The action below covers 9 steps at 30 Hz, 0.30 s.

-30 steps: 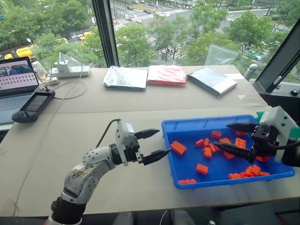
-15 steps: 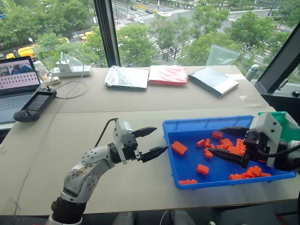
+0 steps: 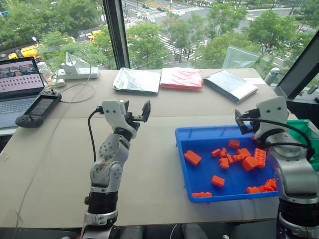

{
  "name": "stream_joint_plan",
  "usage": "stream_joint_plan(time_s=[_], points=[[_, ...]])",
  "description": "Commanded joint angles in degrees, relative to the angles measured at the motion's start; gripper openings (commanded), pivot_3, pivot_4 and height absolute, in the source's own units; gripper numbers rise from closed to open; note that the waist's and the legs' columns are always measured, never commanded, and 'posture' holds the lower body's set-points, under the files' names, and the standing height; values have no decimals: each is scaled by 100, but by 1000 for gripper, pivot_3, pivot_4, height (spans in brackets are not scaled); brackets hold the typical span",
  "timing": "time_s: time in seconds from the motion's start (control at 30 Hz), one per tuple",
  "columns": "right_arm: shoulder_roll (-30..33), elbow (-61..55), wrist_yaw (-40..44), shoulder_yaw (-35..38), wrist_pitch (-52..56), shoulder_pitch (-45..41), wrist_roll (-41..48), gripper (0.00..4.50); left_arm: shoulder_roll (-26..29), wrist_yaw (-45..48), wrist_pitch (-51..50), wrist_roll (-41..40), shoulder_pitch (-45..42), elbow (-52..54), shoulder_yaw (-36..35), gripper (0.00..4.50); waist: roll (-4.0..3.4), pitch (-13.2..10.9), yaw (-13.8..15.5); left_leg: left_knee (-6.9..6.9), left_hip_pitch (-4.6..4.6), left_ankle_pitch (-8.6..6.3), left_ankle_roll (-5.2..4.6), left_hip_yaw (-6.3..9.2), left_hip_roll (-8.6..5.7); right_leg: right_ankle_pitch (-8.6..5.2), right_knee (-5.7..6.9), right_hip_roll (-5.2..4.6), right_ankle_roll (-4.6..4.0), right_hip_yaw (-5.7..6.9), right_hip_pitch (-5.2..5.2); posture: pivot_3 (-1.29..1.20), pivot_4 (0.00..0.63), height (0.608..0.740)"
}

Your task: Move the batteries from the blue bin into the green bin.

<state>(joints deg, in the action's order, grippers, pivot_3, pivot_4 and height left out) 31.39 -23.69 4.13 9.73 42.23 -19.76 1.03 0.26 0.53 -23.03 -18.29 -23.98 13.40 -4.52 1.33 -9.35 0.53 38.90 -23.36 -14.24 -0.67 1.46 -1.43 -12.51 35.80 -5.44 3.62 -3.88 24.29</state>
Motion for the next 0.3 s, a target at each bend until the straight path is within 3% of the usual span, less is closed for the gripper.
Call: stream_joint_plan(time_s=[0.03, 0.3], points=[[-219, 2, -365, -25, -63, -68, -336, 4477, 33, -351, -252, 156, 160, 513, -110, 4500, 0, 0, -17, 0, 0, 0, 0, 0, 3, 0, 1, 4, -1, 0, 0, 0, 150, 740], [-517, 209, -494, -118, -301, -125, -568, 4477, 284, -337, -733, 53, 179, 1032, -196, 4500, 1, 0, -43, 8, 18, 7, 8, -1, 1, 0, -3, 6, -2, 0, -13, 0, 150, 740]])
